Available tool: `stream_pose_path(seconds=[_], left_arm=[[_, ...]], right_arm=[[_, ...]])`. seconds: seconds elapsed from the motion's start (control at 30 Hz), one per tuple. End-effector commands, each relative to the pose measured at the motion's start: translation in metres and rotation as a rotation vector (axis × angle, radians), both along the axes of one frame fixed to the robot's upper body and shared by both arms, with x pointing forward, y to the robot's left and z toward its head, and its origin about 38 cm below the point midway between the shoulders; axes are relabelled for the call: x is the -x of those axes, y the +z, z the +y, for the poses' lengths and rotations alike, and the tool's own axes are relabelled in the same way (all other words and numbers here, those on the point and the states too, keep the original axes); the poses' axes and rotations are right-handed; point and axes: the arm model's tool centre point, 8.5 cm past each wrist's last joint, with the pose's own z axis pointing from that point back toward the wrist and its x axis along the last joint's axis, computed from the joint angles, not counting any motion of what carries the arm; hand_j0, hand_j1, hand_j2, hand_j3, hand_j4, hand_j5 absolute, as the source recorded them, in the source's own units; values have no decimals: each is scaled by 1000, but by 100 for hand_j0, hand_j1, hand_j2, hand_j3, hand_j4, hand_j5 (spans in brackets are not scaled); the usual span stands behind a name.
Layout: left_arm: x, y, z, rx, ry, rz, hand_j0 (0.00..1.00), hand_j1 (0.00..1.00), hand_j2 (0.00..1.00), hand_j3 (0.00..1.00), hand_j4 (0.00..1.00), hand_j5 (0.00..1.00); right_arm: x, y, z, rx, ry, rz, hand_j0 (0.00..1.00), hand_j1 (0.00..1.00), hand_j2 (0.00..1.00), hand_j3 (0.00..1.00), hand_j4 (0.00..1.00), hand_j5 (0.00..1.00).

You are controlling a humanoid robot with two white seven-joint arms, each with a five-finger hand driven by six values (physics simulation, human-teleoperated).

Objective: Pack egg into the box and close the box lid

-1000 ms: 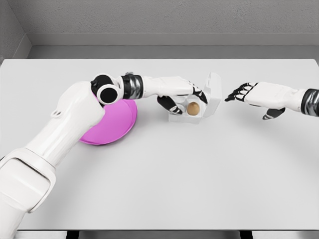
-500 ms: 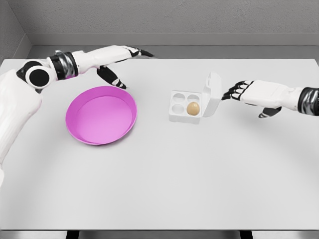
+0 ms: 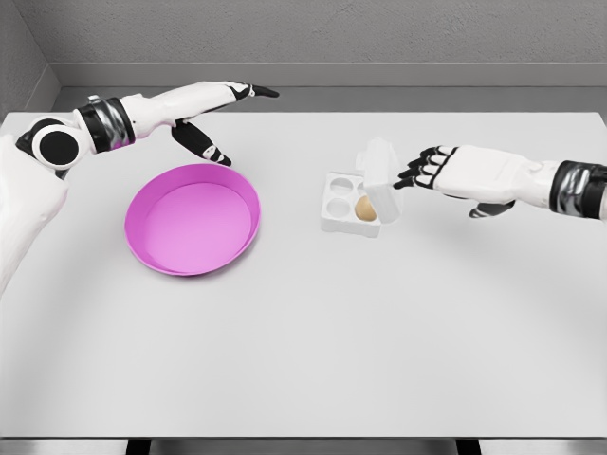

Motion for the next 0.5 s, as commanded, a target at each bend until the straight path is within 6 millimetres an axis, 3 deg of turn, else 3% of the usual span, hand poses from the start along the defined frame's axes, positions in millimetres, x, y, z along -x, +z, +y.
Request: stream_pose_path(seconds=[0.0,0.17,0.27,0.3,0.33,0.37,0.47], left_arm=[[0,1,1,11,4,3,100,100,100,100,100,100],[-1,-2,4,9,13,11,100,100,100,100,100,100],[-1,-2,3,10,12,11,100,100,100,100,100,100],[-1,-2,3,10,12,11,100,100,100,100,100,100],[-1,-2,3,11,11,12,100,100,100,100,100,100],[-1,-2,3,10,12,11,100,100,100,100,100,100],[-1,-3,3,10,12,13,100,100,100,100,100,100]], right_arm=[[2,5,11,-19,26,-14,100,100,100,100,100,100],[1,9,24,-45,53,-29,100,100,100,100,100,100],[-2,11,21,-46,42,-31,100,100,100,100,100,100],[-7,14,9,-80,3,-22,100,100,100,100,100,100],[-18,29,-22,-221,-81,-4,100,100,100,100,100,100],[-23,29,-38,-293,-127,24,100,100,100,100,100,100],[-23,23,-35,-280,-119,38,100,100,100,100,100,100]])
